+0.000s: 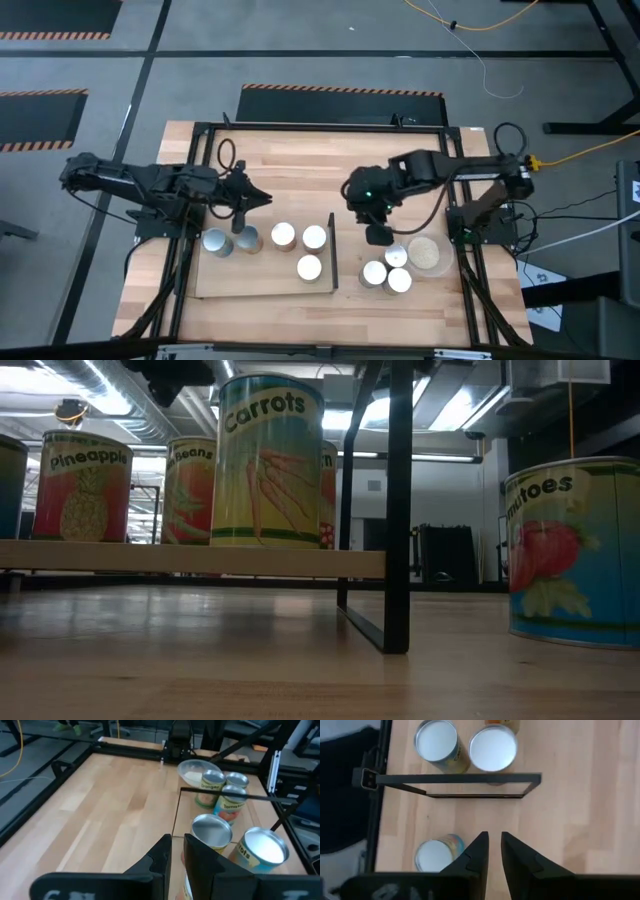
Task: Pick and place cans onto a shelf
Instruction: Put the tomato can on the shelf
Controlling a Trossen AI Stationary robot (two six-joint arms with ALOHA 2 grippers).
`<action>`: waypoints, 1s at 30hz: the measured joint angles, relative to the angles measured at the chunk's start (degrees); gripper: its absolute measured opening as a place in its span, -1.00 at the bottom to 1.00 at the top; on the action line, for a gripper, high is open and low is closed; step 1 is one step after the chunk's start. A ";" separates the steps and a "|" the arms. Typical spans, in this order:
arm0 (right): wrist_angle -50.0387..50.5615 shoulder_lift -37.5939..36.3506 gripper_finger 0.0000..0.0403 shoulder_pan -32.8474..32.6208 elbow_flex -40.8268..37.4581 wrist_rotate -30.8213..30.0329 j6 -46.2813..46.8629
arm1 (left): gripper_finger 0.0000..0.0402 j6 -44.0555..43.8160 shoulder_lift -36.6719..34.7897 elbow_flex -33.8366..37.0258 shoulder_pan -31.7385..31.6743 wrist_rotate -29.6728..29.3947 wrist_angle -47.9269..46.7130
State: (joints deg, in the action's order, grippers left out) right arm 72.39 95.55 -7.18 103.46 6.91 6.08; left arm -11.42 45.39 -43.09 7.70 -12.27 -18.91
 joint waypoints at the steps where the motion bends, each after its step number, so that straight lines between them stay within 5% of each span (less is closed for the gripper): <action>1: -1.76 -1.29 -0.72 -0.30 -2.68 0.17 1.71 | -0.78 0.00 0.38 0.00 0.00 0.00 0.21; 16: -14.65 -8.44 -0.72 -6.26 -27.71 5.97 17.85 | -0.78 -0.07 2.31 -0.01 0.00 0.00 2.05; 30: -24.26 -8.38 -0.72 -7.39 -37.89 9.57 24.14 | -0.78 -0.20 2.31 -0.02 -0.02 -0.02 2.07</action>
State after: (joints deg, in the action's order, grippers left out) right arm 48.13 87.18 -14.57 65.57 16.48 30.22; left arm -11.62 47.70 -43.11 7.68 -12.29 -16.84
